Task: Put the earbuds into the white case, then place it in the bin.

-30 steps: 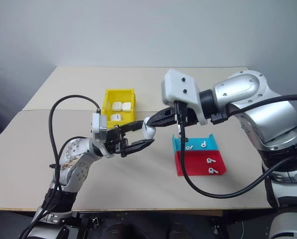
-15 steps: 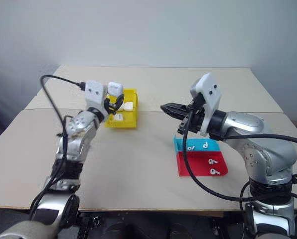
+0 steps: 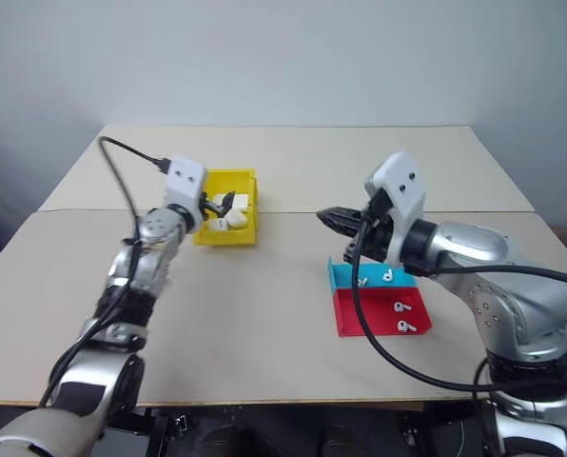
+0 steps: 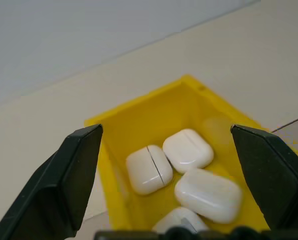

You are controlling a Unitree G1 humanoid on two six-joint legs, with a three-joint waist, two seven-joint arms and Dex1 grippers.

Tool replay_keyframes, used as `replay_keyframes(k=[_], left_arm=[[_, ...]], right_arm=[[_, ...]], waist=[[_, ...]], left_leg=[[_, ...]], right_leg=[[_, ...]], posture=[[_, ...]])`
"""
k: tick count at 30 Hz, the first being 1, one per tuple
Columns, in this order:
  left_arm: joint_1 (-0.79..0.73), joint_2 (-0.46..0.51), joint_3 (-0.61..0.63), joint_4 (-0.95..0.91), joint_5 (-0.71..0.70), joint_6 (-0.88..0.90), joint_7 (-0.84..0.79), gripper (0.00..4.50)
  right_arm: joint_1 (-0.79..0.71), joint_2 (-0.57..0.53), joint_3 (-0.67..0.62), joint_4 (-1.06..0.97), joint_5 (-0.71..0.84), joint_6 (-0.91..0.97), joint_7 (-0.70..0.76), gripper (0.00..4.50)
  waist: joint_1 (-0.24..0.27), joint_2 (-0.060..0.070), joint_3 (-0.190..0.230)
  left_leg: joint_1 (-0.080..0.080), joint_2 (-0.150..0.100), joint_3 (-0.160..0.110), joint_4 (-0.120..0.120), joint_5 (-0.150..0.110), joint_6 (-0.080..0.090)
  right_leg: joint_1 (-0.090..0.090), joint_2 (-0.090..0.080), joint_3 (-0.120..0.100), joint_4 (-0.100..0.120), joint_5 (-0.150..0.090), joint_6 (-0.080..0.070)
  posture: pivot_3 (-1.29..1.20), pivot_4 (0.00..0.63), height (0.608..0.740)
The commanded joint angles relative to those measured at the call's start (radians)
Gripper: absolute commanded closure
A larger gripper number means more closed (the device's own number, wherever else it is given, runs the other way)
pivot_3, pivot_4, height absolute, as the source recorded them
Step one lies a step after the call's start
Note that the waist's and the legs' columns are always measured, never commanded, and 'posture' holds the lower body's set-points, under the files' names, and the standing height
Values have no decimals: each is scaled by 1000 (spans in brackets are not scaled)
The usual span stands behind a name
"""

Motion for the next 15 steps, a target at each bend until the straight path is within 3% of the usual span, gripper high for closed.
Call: replay_keyframes(k=[1, 6, 15], left_arm=[[85, 109, 89, -323, -166, 144, -160, 15], [365, 300, 287, -597, -396, 235, -378, 15], [862, 452, 648, -869, -649, 312, -588, 15]], right_arm=[[22, -51, -40, -27, 3, -37, 46, 4500], [93, -103, -41, -14, -26, -109, 121, 4500], [280, -139, -123, 6, -50, -296, 277, 4500]], waist=[[0, 0, 0], [-9, 0, 0], [-2, -2, 1]], left_leg=[[0, 0, 0, 0, 0, 0], [5, 1, 0, -1, 0, 0], [5, 1, -1, -1, 0, 0]], right_leg=[[0, 0, 0, 0, 0, 0], [3, 0, 1, 0, 0, 0], [3, 0, 1, 0, -1, 0]], posture=[[0, 150, 740], [0, 150, 740], [0, 150, 740]])
